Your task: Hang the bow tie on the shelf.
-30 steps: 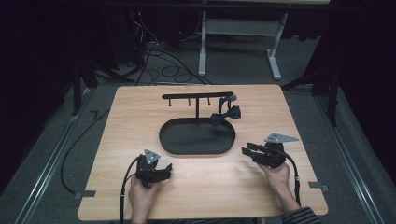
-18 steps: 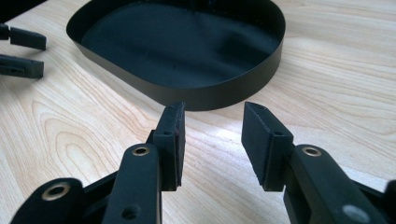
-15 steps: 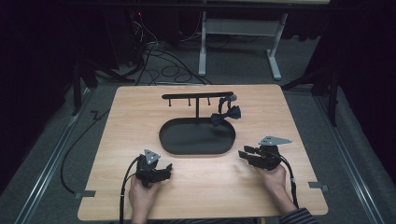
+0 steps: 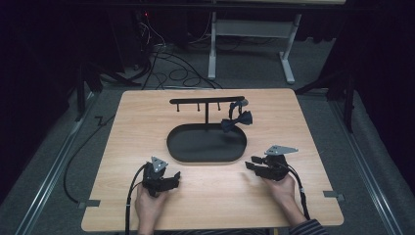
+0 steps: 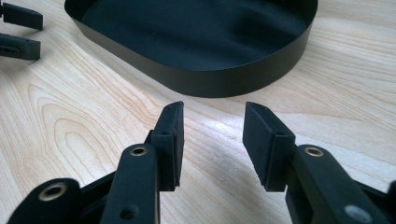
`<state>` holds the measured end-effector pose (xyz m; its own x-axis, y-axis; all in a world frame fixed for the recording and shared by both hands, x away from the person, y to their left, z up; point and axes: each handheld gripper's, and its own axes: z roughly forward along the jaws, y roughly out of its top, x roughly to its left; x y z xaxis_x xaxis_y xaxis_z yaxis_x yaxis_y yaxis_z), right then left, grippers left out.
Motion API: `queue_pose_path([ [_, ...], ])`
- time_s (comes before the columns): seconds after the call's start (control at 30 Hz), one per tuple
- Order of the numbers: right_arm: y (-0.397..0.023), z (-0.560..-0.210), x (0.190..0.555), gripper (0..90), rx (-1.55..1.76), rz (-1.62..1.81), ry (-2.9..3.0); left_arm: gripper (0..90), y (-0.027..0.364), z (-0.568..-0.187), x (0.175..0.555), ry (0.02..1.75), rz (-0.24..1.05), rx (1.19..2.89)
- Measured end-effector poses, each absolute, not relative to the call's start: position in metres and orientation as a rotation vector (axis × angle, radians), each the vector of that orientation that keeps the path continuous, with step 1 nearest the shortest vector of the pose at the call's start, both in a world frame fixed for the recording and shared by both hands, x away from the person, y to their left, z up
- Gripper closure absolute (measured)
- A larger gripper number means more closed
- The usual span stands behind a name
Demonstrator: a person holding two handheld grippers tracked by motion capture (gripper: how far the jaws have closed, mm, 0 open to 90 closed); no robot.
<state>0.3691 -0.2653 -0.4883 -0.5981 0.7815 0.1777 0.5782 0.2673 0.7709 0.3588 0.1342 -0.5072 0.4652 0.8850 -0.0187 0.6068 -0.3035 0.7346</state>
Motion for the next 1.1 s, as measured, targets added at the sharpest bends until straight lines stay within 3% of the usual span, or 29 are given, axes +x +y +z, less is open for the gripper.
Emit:
queue_pose_path([
  [0.7,-0.248,-0.500,0.361,57.4,1.230,1.140,2.311,21.2,0.134,-0.507,0.359,1.236,0.519,2.029],
  [1.1,-0.236,-0.502,0.357,48.8,1.158,0.992,2.309,21.3,0.134,-0.507,0.359,1.236,0.520,2.029],
])
